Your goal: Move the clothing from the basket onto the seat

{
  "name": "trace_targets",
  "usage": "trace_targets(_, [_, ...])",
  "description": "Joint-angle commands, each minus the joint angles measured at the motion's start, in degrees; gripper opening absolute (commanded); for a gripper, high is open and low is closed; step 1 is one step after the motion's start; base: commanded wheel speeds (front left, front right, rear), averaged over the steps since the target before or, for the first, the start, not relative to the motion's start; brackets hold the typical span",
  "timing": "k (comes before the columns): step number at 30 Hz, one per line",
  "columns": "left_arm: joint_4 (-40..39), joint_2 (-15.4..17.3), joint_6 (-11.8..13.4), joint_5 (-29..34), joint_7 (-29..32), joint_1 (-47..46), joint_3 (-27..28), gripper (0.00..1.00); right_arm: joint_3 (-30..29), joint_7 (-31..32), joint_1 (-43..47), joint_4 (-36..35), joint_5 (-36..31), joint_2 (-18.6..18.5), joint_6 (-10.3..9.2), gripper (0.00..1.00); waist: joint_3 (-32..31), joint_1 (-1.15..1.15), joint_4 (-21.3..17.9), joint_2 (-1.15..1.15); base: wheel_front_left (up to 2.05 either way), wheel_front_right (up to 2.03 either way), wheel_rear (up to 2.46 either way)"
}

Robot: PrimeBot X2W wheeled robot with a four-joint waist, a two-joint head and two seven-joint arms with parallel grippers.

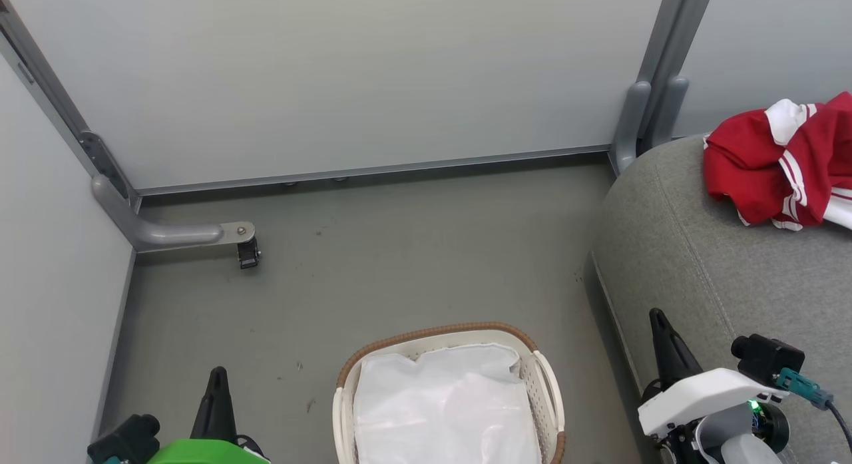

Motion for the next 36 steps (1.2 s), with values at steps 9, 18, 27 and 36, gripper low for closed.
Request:
trace_targets(9, [-1.27, 0.10, -0.82, -8.45, 2.27, -2.77, 1.62, 0.00, -1.57, 2.31, -1.02, -1.64, 8.96, -0.26, -0.02, 0.00, 0.00, 0.00, -0.25, 0.00, 0.00, 0.00, 0.00])
trace_targets(18, [-1.50, 0.11, -1.25, -14.86, 4.16, -3.75, 2.68, 0.00, -2.64, 4.21, -1.06, -2.15, 15.83, -0.30, -0.02, 0.00, 0.00, 0.00, -0.50, 0.00, 0.00, 0.00, 0.00])
trace_targets(27, [-1.69, 0.12, -1.61, -20.53, 5.90, -4.58, 3.69, 0.00, -3.60, 5.91, -1.11, -2.61, 21.98, -0.34, -0.03, 0.00, 0.00, 0.00, -0.73, 0.00, 0.00, 0.00, 0.00])
trace_targets(36, [-1.87, 0.13, -1.92, -25.94, 7.47, -5.39, 4.57, 0.00, -4.50, 7.54, -1.14, -3.06, 27.74, -0.38, -0.03, 0.00, 0.00, 0.00, -0.98, 0.00, 0.00, 0.00, 0.00])
